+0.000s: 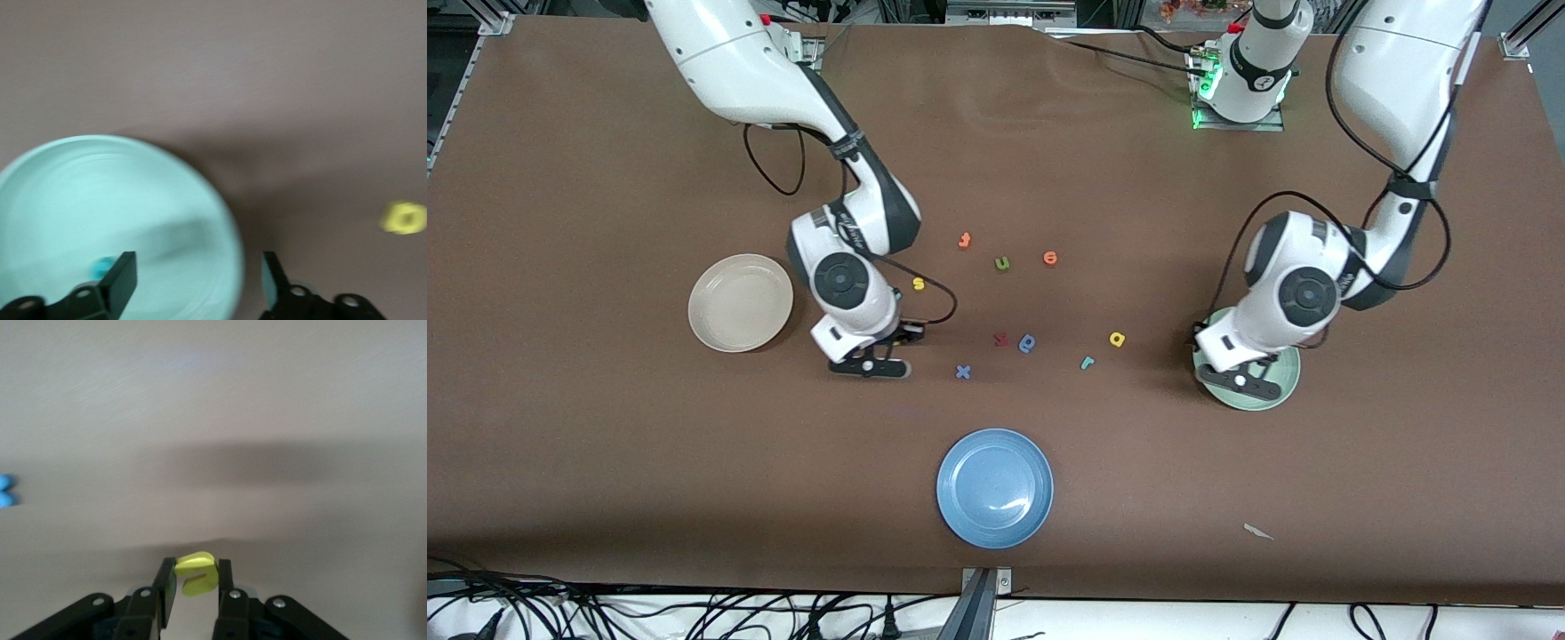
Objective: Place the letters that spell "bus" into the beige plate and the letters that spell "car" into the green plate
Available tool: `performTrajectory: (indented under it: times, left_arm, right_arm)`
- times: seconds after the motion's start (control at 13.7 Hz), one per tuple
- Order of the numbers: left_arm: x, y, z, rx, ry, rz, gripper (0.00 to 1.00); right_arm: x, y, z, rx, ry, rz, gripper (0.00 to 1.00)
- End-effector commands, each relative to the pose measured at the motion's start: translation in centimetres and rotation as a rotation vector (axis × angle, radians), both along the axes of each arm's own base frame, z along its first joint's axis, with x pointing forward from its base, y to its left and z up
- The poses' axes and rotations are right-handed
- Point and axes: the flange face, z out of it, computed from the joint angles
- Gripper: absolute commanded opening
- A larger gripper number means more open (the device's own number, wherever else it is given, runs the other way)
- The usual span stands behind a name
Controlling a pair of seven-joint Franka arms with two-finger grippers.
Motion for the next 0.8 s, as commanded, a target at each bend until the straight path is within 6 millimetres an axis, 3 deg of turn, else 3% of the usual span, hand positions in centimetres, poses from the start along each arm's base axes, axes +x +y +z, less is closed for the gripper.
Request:
performTrajectory:
  times: [0.0, 0.15, 0.22, 0.36, 0.58, 0.66, 0.73]
  left_arm:
    - [-1.6, -5.1, 1.2, 0.002, -0.007, -0.015, 0.99]
    - [-2.9, -9.8, 0.8, -0.009, -0.011, -0.124, 0.95]
    - [-3.4, -11.5, 0.1, -0.013, -0.006, -0.161, 0.86]
    - [-3.4, -12.2, -2.3, 0.008, -0.003, -0.246, 0.7]
    - [-3.5, -12.9, -3.9, -0.017, -0.026, -0.261, 0.67]
    - [-3.6, -12.9, -4.1, -0.014, -0.024, -0.264, 0.68]
    - [-3.6, -12.9, -4.1, -0.013, -0.024, -0.269, 0.68]
  right_arm:
    - [-0.1, -6.0, 2.9, -0.028, 0.021, 0.038, 0.27]
    - [-1.8, -11.4, 3.8, -0.033, 0.017, 0.096, 0.27]
    - [-3.2, -14.3, 3.9, -0.026, 0.003, 0.13, 0.27]
    - [-6.6, -18.7, 3.6, -0.007, -0.024, 0.177, 0.27]
    - [-9.0, -23.8, 3.3, 0.001, -0.027, 0.227, 0.28]
    - [-9.4, -24.5, 2.7, -0.002, -0.034, 0.234, 0.31]
    - [-9.7, -24.7, 2.0, -0.006, -0.036, 0.234, 0.48]
